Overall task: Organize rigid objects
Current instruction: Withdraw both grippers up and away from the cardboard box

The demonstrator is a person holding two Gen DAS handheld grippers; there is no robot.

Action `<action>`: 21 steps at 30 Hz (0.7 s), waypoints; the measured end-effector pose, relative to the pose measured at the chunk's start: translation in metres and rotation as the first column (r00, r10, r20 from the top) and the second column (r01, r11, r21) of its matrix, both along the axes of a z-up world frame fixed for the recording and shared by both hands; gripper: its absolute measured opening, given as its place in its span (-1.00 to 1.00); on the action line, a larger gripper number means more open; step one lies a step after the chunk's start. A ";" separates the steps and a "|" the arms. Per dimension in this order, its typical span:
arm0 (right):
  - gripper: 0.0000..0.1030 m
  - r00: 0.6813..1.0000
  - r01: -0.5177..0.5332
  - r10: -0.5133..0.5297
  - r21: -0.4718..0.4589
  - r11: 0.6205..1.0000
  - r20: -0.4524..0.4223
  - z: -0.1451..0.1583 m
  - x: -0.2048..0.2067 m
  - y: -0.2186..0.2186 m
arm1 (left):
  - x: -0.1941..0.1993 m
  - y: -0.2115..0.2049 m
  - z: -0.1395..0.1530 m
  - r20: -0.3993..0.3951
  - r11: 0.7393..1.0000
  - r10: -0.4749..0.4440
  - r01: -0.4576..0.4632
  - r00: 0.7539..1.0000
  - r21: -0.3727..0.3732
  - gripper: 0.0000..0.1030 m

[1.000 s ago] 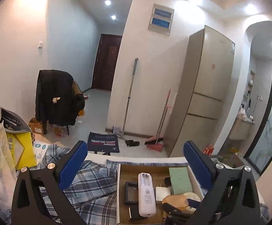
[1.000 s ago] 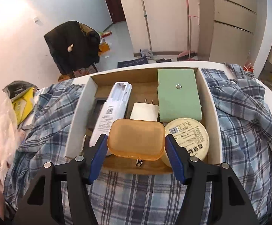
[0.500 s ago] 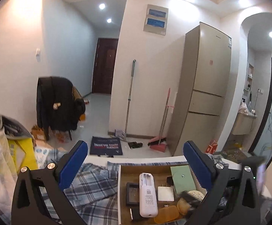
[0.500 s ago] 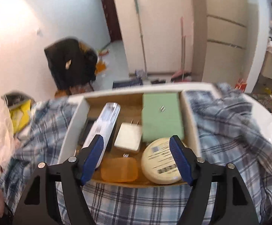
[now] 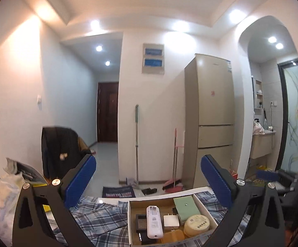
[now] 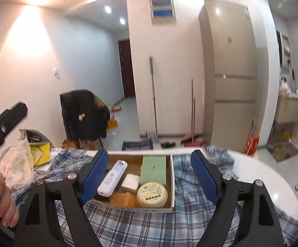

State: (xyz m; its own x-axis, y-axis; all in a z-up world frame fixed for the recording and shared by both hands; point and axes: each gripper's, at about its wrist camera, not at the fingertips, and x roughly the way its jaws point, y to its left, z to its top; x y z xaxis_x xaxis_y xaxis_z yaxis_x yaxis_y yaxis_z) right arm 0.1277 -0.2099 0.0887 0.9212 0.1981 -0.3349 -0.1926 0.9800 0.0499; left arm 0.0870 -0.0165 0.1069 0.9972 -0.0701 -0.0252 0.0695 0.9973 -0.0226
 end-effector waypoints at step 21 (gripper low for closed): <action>0.98 0.986 0.032 -0.029 -0.013 0.999 0.164 -0.074 -0.035 -0.014 | -0.018 -0.006 -0.099 -0.017 1.000 -0.013 0.014 1.000 0.008 1.00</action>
